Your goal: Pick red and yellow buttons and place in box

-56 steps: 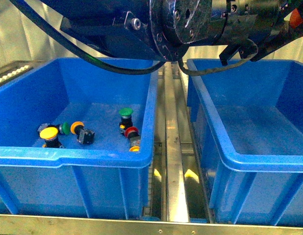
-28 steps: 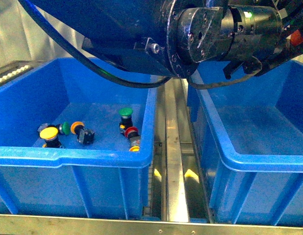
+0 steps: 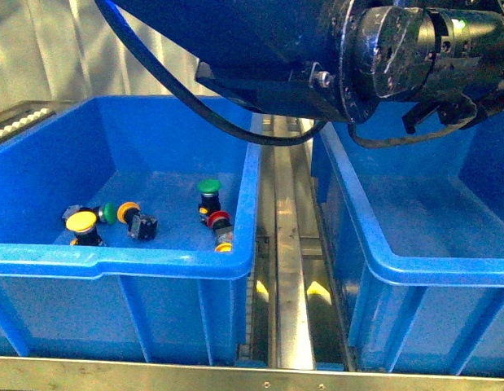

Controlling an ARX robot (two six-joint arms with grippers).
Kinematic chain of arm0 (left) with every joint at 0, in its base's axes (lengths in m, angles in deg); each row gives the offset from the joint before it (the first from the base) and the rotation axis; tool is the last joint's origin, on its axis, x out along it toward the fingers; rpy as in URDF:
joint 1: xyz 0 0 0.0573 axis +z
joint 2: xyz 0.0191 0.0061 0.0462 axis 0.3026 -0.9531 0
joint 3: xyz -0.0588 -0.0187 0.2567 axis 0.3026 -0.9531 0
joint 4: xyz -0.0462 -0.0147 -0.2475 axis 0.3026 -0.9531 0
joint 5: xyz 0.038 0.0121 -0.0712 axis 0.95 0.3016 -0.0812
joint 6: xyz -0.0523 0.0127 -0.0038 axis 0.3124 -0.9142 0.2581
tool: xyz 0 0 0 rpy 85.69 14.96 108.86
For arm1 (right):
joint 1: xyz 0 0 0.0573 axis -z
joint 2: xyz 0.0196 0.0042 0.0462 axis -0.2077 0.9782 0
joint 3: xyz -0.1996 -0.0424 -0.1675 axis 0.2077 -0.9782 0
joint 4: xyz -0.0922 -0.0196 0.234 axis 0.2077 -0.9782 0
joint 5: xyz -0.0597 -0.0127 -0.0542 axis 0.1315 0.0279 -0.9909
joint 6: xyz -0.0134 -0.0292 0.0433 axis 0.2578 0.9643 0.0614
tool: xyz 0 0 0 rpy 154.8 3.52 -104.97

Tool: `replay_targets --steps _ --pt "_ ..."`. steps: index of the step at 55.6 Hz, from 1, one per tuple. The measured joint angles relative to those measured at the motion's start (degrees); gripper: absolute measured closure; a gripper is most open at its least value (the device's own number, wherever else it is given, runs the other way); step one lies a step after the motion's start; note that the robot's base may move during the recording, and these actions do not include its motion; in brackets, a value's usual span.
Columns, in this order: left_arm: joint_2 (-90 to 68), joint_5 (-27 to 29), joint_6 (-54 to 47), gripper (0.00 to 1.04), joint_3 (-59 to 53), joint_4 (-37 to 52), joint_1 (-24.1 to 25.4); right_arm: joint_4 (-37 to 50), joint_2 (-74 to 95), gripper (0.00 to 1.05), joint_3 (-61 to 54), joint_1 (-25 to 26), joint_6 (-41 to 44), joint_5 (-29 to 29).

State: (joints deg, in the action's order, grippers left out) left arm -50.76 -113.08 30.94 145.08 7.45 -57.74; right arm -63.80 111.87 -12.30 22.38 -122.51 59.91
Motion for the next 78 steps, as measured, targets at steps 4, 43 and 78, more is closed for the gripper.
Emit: replay_targets --steps 4,43,78 --pt "-0.8 0.2 0.0 0.72 1.0 -0.4 -0.3 0.0 0.0 0.63 -0.4 0.8 0.0 0.3" --pt "-0.2 8.1 -0.9 0.08 2.9 1.5 0.4 2.3 2.8 0.64 -1.2 4.9 0.5 3.5" --pt "43.7 22.9 -10.0 0.08 -49.7 12.1 11.3 1.5 -1.2 0.64 -1.2 -0.4 6.9 -0.3"
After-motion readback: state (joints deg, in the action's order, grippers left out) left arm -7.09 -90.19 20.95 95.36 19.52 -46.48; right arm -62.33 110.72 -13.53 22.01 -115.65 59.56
